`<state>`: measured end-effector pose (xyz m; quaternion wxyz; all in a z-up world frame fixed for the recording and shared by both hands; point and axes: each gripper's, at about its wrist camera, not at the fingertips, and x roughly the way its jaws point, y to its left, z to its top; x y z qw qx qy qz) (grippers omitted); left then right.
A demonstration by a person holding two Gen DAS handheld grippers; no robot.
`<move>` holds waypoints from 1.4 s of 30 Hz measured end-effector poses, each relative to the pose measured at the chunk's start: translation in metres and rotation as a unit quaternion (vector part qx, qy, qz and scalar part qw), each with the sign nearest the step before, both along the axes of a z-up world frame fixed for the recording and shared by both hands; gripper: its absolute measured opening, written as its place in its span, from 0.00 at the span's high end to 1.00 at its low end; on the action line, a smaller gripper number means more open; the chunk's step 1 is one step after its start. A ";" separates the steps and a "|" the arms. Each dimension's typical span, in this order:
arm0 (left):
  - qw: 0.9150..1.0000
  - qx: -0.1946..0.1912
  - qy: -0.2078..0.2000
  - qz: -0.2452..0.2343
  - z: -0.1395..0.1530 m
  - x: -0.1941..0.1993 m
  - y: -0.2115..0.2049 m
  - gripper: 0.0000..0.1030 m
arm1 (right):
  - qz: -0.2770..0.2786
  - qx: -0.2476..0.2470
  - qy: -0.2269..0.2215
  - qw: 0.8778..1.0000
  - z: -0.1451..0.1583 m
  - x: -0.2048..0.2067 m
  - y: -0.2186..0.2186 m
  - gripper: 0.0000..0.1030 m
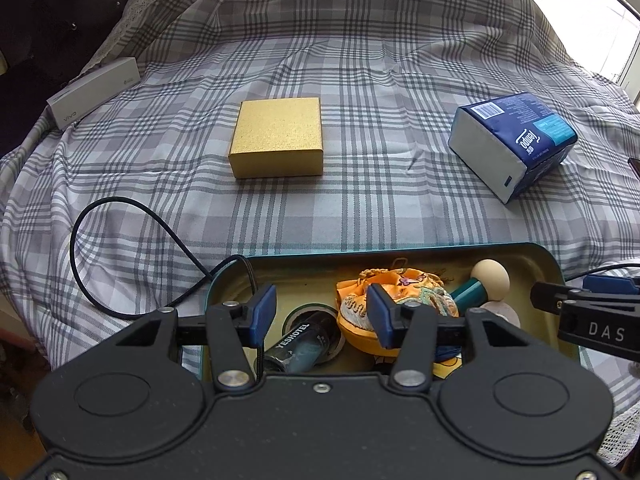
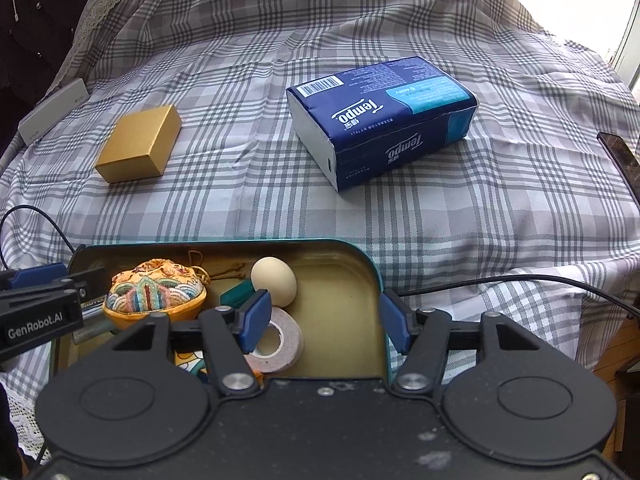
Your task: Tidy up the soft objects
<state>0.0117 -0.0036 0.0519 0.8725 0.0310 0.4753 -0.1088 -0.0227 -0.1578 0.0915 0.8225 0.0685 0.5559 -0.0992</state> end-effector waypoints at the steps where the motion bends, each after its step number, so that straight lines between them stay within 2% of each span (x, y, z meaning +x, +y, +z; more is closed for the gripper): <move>1: 1.000 0.001 0.000 0.000 -0.001 0.000 0.000 0.52 | -0.001 0.002 0.001 1.000 0.000 0.000 0.000 0.43; 42: 1.000 0.012 0.005 -0.003 -0.002 0.005 -0.003 0.51 | -0.012 0.009 0.001 1.000 -0.002 0.002 -0.005 0.43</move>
